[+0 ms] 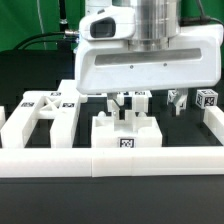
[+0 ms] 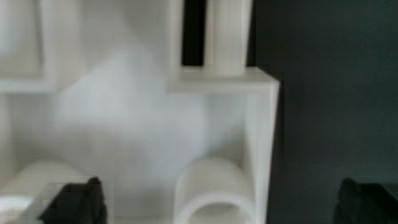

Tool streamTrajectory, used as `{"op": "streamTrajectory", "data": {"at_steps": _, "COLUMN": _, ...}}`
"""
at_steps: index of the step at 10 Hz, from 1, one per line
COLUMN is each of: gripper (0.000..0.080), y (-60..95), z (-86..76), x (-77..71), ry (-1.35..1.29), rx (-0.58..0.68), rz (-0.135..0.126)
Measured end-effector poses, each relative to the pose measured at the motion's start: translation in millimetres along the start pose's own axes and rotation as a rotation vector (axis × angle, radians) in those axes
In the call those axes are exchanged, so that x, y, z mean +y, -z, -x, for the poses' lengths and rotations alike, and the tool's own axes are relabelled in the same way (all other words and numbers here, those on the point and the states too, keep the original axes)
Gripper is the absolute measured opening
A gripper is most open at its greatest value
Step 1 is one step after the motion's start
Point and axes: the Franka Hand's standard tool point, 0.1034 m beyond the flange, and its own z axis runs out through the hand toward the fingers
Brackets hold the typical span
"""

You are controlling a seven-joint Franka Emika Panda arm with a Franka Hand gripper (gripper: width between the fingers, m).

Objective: Assemble chair

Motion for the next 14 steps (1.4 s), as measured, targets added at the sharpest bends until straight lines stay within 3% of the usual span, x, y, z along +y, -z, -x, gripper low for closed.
{"op": "streamTrajectory", "data": {"at_steps": 3, "gripper": 0.0650, "y": -18.8, "z": 6.4, "x": -4.0, "ry": -0.032, "rx": -0.019, "rz": 0.000}}
{"op": "streamTrajectory", "data": {"at_steps": 7, "gripper": 0.0650, "y": -28.3, "z": 11.1, "x": -12.9, "ry": -0.001, "rx": -0.024, "rz": 0.001}}
{"op": "streamTrajectory", "data": {"at_steps": 8, "gripper": 0.0511, "y": -28.3, "z": 11.0, "x": -12.9, "ry": -0.005, "rx": -0.024, "rz": -0.001}}
{"op": "streamTrajectory", "data": {"at_steps": 9, "gripper": 0.0511, "y": -28.3, "z": 11.1, "x": -13.1, "ry": -0.006, "rx": -0.024, "rz": -0.002}}
{"op": "streamTrajectory", "data": {"at_steps": 10, "gripper": 0.0317, "y": -28.3, "z": 11.1, "x": -13.1, "ry": -0.006, "rx": -0.024, "rz": -0.002}}
{"op": "streamTrajectory", "data": {"at_steps": 11, "gripper": 0.0317, "y": -28.3, "z": 11.1, "x": -13.1, "ry": -0.006, "rx": -0.024, "rz": -0.002}}
{"op": "streamTrajectory", "data": {"at_steps": 12, "gripper": 0.0106, "y": -28.4, "z": 11.1, "x": -13.1, "ry": -0.006, "rx": -0.024, "rz": -0.002}}
{"op": "streamTrajectory", "data": {"at_steps": 13, "gripper": 0.0031, "y": -28.3, "z": 11.0, "x": -13.1, "ry": -0.006, "rx": -0.024, "rz": -0.003}}
{"op": "streamTrajectory", "data": {"at_steps": 14, "gripper": 0.0031, "y": -28.0, "z": 10.7, "x": -13.1, "ry": -0.006, "rx": -0.023, "rz": -0.003}}
